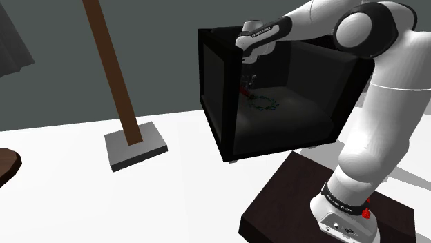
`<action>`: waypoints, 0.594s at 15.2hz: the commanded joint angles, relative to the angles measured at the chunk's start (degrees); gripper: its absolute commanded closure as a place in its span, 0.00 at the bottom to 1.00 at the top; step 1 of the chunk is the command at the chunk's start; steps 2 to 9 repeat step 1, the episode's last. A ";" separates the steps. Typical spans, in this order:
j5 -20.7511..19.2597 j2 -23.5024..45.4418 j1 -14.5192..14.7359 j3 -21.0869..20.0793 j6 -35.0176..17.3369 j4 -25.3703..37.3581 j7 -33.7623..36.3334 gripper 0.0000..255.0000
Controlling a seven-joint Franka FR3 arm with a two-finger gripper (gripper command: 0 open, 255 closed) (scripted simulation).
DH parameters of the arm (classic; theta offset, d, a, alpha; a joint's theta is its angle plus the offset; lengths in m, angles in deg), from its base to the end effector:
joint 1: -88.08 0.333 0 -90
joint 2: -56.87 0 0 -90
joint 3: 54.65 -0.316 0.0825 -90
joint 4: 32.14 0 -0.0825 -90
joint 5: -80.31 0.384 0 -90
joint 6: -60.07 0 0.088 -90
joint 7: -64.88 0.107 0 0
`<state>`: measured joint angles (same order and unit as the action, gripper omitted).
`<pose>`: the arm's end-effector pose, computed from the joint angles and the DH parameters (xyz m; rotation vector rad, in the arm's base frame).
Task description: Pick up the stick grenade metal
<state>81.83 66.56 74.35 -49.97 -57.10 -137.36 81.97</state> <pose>0.5796 -0.1891 0.4406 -2.9773 0.9698 -0.0629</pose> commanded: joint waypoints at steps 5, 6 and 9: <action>-0.02 -0.12 0.01 0.00 0.58 0.48 0.03 1.00; -0.02 -0.12 0.01 0.00 0.58 0.48 0.03 1.00; -0.02 -0.12 0.01 0.00 0.58 0.48 0.03 1.00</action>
